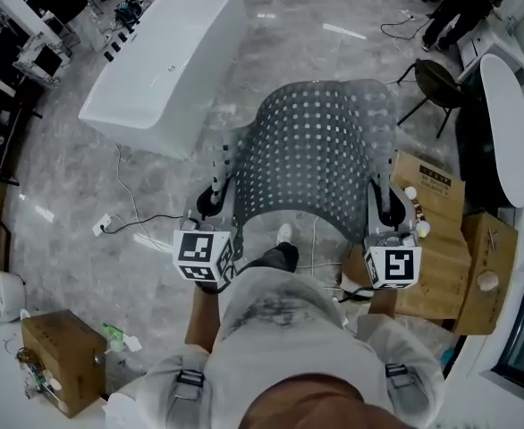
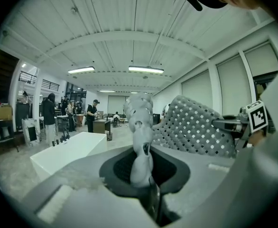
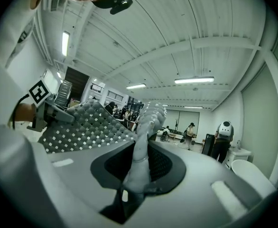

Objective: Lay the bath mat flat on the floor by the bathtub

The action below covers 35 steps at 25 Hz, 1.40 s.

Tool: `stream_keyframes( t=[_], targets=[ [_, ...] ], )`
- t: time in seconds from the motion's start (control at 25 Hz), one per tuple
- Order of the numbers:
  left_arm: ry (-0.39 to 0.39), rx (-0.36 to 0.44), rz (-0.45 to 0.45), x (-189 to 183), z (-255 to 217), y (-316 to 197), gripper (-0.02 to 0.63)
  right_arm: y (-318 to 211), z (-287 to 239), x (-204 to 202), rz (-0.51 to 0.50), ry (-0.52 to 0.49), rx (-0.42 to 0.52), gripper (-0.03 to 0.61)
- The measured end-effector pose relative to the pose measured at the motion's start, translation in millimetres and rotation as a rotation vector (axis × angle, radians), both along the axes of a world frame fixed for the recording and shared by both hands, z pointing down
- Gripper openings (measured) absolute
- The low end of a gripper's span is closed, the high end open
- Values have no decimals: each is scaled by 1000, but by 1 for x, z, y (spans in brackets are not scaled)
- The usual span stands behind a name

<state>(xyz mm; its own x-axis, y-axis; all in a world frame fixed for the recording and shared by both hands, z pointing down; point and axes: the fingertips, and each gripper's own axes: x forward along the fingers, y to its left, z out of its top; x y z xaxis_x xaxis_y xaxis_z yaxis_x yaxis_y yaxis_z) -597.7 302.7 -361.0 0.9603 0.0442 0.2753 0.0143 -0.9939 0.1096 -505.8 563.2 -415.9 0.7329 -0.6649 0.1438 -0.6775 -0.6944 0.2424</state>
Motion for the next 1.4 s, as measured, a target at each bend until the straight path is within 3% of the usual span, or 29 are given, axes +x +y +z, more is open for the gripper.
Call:
stream_keyframes(
  t=[0.48, 0.88, 1.4],
  targets=[
    [6, -21, 32, 117, 12, -32, 37, -39, 3, 114, 27, 10, -55, 63],
    [-30, -27, 24, 206, 23, -31, 37, -41, 17, 204, 17, -14, -70, 63],
    [-72, -6, -80, 337, 25, -6, 37, -29, 28, 364, -92, -72, -49, 63]
  ],
)
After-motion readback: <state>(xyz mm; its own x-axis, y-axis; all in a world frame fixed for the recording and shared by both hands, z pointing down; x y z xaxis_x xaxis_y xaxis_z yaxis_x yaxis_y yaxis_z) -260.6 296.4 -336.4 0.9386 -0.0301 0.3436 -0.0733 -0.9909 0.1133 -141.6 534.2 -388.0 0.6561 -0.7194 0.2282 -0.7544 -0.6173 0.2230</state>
